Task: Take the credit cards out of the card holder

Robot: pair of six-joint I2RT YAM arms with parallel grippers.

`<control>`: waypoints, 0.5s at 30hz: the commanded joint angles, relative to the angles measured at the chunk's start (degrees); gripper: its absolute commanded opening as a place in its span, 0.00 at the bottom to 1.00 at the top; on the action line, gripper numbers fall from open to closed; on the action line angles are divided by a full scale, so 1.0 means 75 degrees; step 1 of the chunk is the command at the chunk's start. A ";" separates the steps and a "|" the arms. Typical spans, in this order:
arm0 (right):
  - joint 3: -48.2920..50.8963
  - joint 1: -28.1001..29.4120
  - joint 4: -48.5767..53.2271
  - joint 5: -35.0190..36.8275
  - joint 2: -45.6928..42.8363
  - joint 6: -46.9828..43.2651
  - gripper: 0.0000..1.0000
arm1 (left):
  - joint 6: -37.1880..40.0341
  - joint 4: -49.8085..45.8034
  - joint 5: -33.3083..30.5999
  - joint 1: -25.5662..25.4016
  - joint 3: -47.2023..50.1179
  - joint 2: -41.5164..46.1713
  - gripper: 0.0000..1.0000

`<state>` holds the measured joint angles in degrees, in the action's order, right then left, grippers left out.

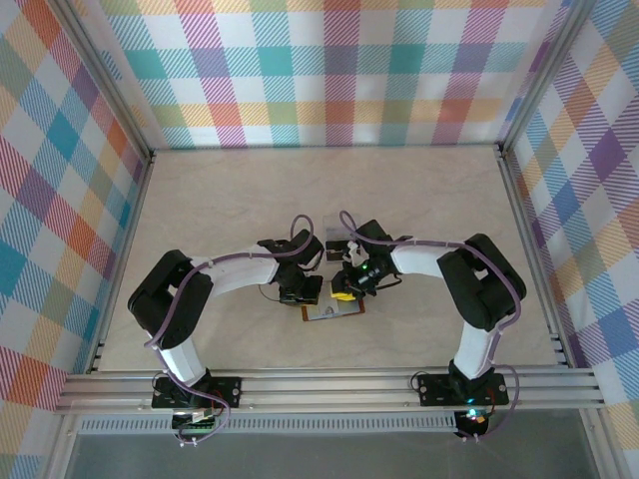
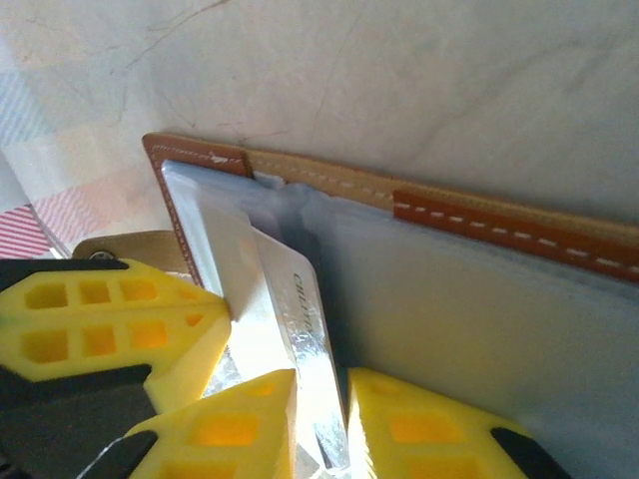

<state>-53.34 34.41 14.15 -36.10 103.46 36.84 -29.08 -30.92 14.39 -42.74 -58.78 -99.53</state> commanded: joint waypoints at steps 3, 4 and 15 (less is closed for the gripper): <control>0.0194 -0.0051 -0.0544 -0.0542 -0.0387 0.0094 0.18 | 0.0023 -0.0368 -0.0162 -0.0090 0.0022 -0.0291 0.00; 0.0237 -0.0053 -0.0670 -0.0634 -0.0416 0.0140 0.17 | 0.0022 -0.0369 -0.0172 -0.0090 0.0021 -0.0297 0.00; 0.0253 -0.0103 -0.0590 -0.0567 -0.0456 0.0099 0.10 | 0.0009 -0.0390 -0.0197 -0.0089 0.0033 -0.0245 0.00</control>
<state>-51.31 33.87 9.69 -38.85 101.78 38.11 -29.08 -31.20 14.41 -42.74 -59.09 -99.70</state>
